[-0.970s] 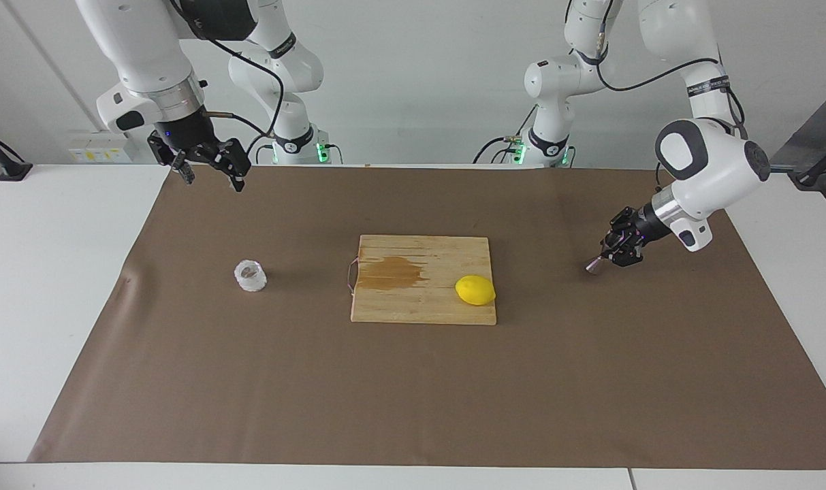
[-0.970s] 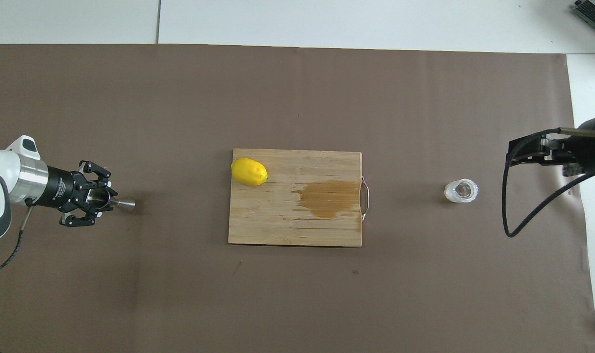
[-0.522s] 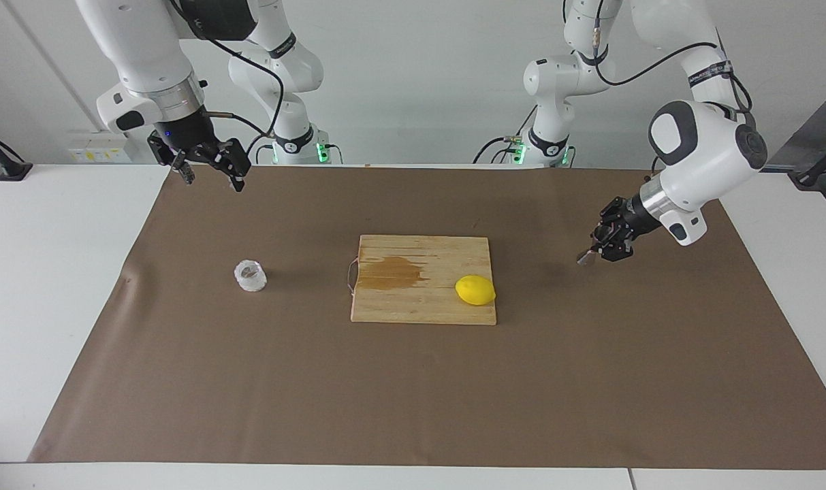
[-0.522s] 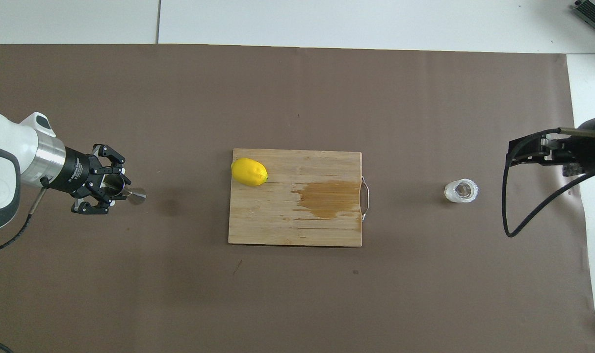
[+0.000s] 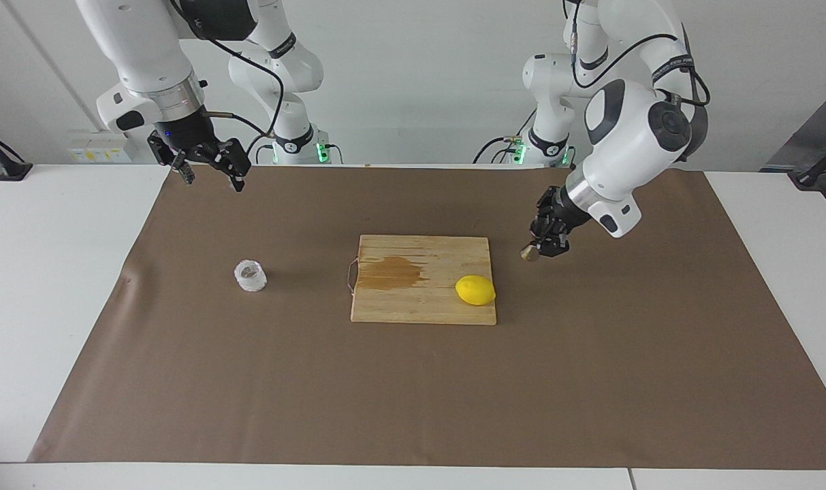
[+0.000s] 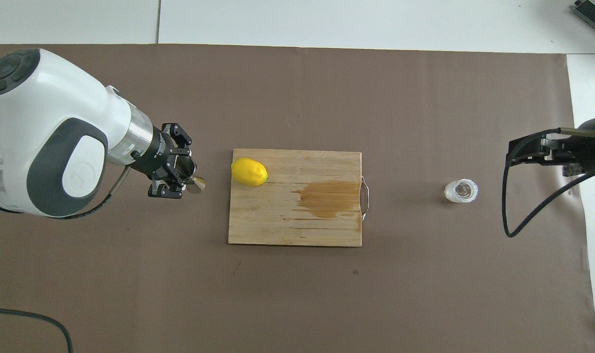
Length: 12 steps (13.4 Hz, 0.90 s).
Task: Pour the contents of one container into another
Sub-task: 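Lift the metal cup with the left gripper over the wooden board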
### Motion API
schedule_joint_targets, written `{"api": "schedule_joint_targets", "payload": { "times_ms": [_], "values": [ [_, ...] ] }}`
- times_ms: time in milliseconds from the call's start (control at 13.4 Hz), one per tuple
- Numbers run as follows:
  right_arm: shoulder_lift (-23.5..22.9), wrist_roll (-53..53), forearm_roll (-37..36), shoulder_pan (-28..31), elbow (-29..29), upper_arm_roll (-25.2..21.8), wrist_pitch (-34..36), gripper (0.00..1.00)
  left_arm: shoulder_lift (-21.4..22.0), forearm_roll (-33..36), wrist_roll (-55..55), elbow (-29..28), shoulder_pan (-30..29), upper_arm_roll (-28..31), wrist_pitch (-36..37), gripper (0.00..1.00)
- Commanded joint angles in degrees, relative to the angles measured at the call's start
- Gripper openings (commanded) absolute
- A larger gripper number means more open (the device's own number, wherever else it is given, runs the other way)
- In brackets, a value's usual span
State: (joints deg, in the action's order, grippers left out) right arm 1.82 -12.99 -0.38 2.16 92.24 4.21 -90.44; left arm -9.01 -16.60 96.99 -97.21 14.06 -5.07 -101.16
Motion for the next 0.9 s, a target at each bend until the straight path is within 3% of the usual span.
{"api": "schedule_joint_targets", "payload": {
  "times_ms": [0,224,373,821],
  "values": [
    [0.7,1.3,0.6,0.6,0.8,0.1,-0.4,1.0,-3.3,-0.1,6.5,5.5,5.3,0.7,1.8,0.0],
    [0.7,1.4,0.6,0.6,0.8,0.1,-0.4,1.0,-8.0,-0.5,15.0,11.0,10.2,-0.7,0.6,0.0],
    [0.6,1.4,0.6,0.6,0.8,0.1,-0.4,1.0,-9.9,-0.5,18.7,11.4,11.0,-3.9,-3.2,0.0],
    [0.7,1.6,0.6,0.5,0.8,0.1,-0.3,1.0,-15.7,-0.4,24.8,12.7,15.8,-5.7,-13.2,0.0]
  ]
}}
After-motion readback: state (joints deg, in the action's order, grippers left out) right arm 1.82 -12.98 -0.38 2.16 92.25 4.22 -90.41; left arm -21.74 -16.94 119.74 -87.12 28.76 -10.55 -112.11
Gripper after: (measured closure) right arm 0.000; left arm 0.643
